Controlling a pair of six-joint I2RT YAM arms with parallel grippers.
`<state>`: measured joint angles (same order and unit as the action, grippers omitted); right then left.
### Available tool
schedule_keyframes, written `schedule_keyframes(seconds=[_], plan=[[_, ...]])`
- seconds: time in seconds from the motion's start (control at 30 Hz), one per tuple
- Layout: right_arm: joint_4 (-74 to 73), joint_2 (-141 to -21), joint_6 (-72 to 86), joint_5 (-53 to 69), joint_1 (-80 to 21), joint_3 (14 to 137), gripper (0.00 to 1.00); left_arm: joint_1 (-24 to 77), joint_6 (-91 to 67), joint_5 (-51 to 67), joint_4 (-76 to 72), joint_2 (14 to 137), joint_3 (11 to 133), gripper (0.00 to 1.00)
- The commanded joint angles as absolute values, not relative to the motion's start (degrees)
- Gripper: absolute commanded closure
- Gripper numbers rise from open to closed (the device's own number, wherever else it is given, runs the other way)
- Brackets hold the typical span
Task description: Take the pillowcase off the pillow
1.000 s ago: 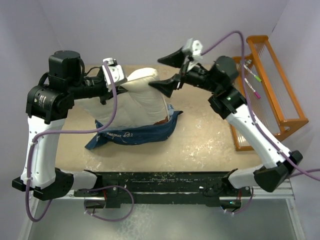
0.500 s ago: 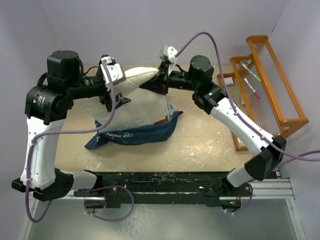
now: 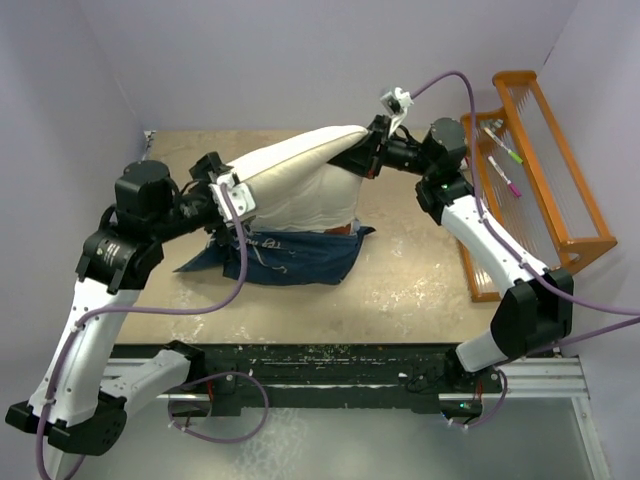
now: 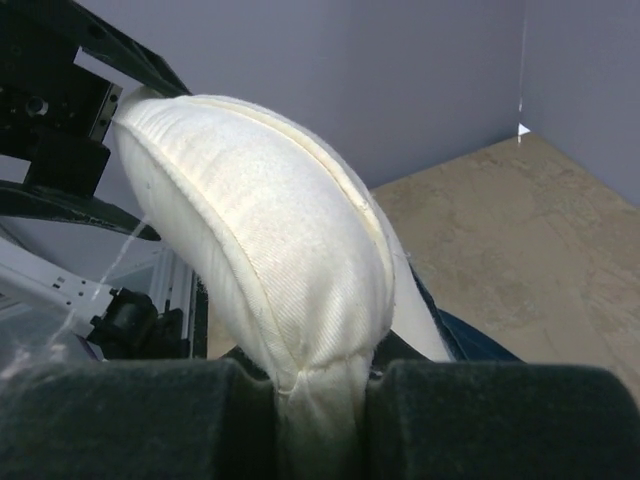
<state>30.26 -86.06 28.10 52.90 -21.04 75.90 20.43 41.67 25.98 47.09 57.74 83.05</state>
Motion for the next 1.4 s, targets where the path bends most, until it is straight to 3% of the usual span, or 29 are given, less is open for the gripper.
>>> schedule_keyframes(seconds=[0.0,0.13,0.23,0.37,0.5,0.73,1.0,1.23,1.3,1.37], plan=[[32.97,-83.7,31.64,47.44,-14.29,75.65,1.0,19.08,40.03,10.15,48.92,54.78,74.25,0.01],[32.96,-84.21,31.86,48.05,-12.69,74.66,1.0,18.73,40.8,-2.68,31.21,50.83,73.47,0.01],[33.62,-84.33,32.67,47.36,-12.66,74.3,1.0,18.68,39.33,-6.49,26.1,51.08,78.41,0.01],[38.78,-84.47,36.84,47.98,-12.66,73.48,1.0,18.69,39.19,12.47,46.2,53.17,84.07,0.01],[44.98,-84.29,41.92,49.92,-12.66,72.68,1.0,18.7,40.55,25.01,62.23,57.0,79.46,0.01],[53.43,-84.58,48.12,51.9,-12.66,72.61,1.0,15.57,44.23,22.53,52.94,57.76,65.87,0.01],[63.83,-86.27,56.27,51.33,-12.61,72.52,1.0,11.6,40.8,28.39,38.77,61.86,59.73,0.06],[67.21,-86.65,59.04,48.93,-12.66,72.6,1.0,12.32,36.12,38.63,40.65,65.61,60.85,0.05],[68.1,-86.87,60.12,48.22,-12.66,72.62,1.0,12.39,34.96,35.08,36.06,65.25,57.71,0.14],[68.86,-87.01,61.6,48.05,-12.66,72.67,1.0,12.3,34.52,31.67,32.39,65.46,55.8,0.3]])
